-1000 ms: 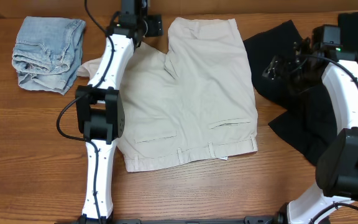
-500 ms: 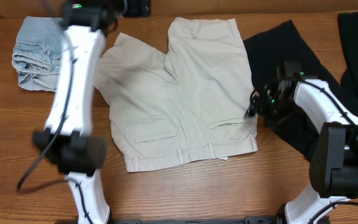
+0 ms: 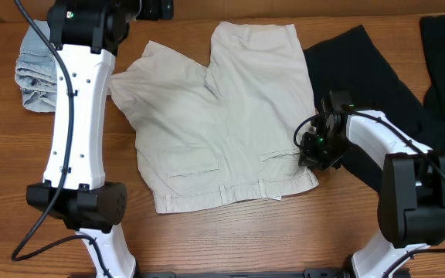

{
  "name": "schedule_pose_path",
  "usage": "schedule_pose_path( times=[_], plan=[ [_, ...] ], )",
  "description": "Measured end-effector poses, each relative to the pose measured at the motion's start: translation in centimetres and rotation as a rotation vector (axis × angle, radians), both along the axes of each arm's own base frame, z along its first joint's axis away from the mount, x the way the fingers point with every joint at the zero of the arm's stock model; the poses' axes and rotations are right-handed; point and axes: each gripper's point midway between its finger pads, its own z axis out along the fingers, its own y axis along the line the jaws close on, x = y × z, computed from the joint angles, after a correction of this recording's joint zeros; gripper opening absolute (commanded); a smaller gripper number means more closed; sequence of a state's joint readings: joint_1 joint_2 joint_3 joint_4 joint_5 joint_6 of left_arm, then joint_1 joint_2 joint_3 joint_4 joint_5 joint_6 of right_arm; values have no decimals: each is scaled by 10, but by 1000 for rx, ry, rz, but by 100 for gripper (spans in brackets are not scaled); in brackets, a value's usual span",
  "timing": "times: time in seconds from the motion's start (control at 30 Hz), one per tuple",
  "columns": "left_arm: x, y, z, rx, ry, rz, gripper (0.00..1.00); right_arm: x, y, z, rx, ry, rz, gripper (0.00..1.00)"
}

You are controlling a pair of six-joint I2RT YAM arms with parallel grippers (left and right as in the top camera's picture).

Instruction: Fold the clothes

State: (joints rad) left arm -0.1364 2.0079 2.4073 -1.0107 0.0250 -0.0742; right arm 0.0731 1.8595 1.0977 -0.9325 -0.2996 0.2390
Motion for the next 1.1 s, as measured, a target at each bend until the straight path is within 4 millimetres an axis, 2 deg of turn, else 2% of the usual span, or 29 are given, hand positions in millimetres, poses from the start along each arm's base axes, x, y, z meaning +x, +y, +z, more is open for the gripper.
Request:
schedule_pose_path(
  times=[0.1, 0.2, 0.27, 0.43, 0.57, 0.6, 0.63, 0.67, 0.73, 0.83, 0.97, 1.1],
  plan=[
    [0, 2, -1, 6, 2, 8, 95, -5, -7, 6, -3, 40, -25, 4],
    [-2, 3, -4, 11, 20, 12, 95, -1, -23, 22, -2, 62, -65, 4],
    [-3, 3, -6, 13, 26, 13, 95, 11, -42, 43, -7, 44, -101, 4],
    [-4, 3, -12, 16, 46, 11, 96, 46, -101, 110, -75, -78, -179, 4],
    [-2, 0, -23, 20, 77, 6, 96, 59, -152, 152, -170, -186, -237, 4],
    [-1, -2, -28, 22, 87, 3, 95, 61, -163, 159, -191, -207, -254, 15],
    [0, -4, -34, 24, 100, -4, 95, 63, -172, 163, -207, -226, -271, 61],
    [2, -7, -41, 26, 114, -14, 95, 64, -181, 167, -222, -244, -286, 97],
    [5, -15, -57, 32, 149, -46, 95, 66, -193, 170, -232, -265, -310, 100],
    [10, -35, -90, 47, 214, -137, 96, 66, -193, 171, -227, -268, -309, 100],
    [17, -61, -144, 65, 306, -270, 92, 69, -178, 171, -185, -272, -279, 100],
    [15, -85, -214, 93, 433, -390, 88, 75, -156, 173, -132, -287, -239, 100]
  ],
)
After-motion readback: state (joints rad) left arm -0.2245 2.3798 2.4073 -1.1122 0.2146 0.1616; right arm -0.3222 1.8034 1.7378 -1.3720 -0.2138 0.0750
